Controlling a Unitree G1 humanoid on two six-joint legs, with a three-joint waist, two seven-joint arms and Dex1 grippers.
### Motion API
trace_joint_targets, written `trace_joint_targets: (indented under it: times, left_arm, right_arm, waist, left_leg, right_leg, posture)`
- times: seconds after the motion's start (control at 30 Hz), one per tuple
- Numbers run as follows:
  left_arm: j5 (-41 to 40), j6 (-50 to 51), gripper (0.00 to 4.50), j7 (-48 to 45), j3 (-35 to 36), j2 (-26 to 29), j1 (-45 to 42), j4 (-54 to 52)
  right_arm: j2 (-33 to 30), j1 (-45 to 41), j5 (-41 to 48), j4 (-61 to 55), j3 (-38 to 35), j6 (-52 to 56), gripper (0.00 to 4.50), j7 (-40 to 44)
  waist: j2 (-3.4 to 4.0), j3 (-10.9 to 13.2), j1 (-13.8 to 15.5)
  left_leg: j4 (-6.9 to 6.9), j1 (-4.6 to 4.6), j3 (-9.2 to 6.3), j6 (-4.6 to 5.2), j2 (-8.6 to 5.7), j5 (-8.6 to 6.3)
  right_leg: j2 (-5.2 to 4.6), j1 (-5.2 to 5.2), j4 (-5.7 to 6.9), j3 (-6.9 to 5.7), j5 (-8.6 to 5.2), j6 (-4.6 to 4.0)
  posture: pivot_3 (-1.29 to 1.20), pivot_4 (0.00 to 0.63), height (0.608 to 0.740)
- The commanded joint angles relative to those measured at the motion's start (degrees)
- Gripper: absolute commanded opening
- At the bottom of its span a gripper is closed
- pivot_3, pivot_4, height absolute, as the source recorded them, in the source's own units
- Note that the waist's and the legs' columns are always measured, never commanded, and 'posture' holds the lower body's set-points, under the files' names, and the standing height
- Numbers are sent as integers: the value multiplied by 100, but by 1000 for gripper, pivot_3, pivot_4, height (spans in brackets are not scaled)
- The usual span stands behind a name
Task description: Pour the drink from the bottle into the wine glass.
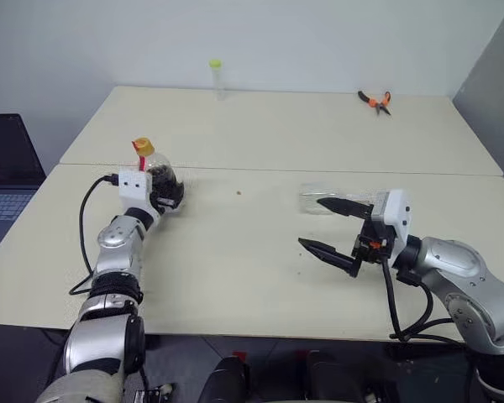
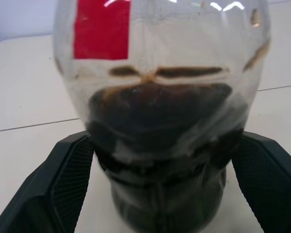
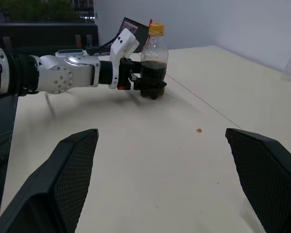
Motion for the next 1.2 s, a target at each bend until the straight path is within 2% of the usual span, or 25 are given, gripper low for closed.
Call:
trace_joint_targets:
  times: [0.03,0.1,0.17,0.27,0.33,0.4,0.5,0.63,0.8,1.0,1.2]
  left_arm:
    - [9,-228,4451,-63,25,25,-263,254]
    - [4,-280,4275,-108,21,15,-330,356]
    - [-35,-304,3864,-137,51,8,-357,394]
    - [-93,-288,2886,-217,83,-11,-321,301]
    - [-97,-271,2458,-296,58,-41,-258,131]
    - [-90,-242,2257,-378,1,-91,-170,-146]
    - [-103,-86,2182,-538,-142,-230,81,-896]
    - [-176,480,2180,-786,-511,-505,635,-2445]
    - [-126,1383,2095,-1253,-1302,-710,1384,-4173]
    - [-114,2146,2051,-1766,-2225,-812,1789,-5306]
    - [-516,2562,2049,-2601,-2704,-851,1837,-5766]
  right_arm:
    - [46,-95,-71,-86,-7,-100,4500,-3]
    - [59,-100,-86,-102,-9,-87,4500,-18]
    - [71,-88,-99,-131,-30,-75,4500,-51]
    - [82,-55,-117,-184,-63,-59,4500,-113]
    - [93,-32,-129,-213,-91,-49,4500,-155]
    - [106,-3,-146,-246,-127,-41,4500,-205]
    - [112,34,-131,-305,-209,-2,4500,-303]
    - [115,1,151,-528,-485,285,4500,-544]
    - [33,-191,707,-982,-728,932,4500,-928]
    - [18,-682,1190,-1243,-634,1742,4500,-1496]
    - [40,-897,1382,-1280,-511,2119,4500,-1776]
  waist:
    - [0,0,-4]
    - [0,0,-5]
    - [-1,0,-3]
    - [0,0,-2]
    - [-1,0,-2]
    - [-1,1,-2]
    - [-3,2,-2]
    - [-3,2,3]
    - [-3,3,5]
    - [-1,4,-11]
    - [0,4,-3]
  left_leg:
    - [0,0,0,0,0,0]
    - [0,0,0,0,0,0]
    - [0,-1,0,-2,-1,1]
    - [0,-1,0,-7,-1,4]
    - [0,-2,0,-10,-1,5]
    - [0,-2,0,-10,-1,6]
    - [2,-7,0,-14,-1,8]
    - [2,-10,-1,-15,0,9]
    - [1,-11,-3,-14,0,8]
    - [0,-7,-2,-4,1,2]
    - [0,-8,0,0,-1,0]
  right_leg:
    - [0,-1,0,0,0,0]
    - [1,-2,1,1,0,0]
    - [0,-2,2,0,0,0]
    - [0,-2,2,1,0,0]
    - [0,-2,2,1,0,0]
    - [0,-2,2,1,0,0]
    - [-2,-4,1,3,0,0]
    - [-26,-5,1,11,0,0]
    - [-29,-4,0,18,0,-1]
    - [-24,-3,3,14,0,-1]
    - [-24,-2,1,10,-1,0]
  posture:
    - [0,150,740]
    - [0,150,740]
    - [0,150,740]
    - [0,150,740]
    - [0,150,740]
    - [0,150,740]
    - [0,150,740]
    - [0,150,740]
    - [0,150,740]
    - [0,150,740]
    - [0,150,740]
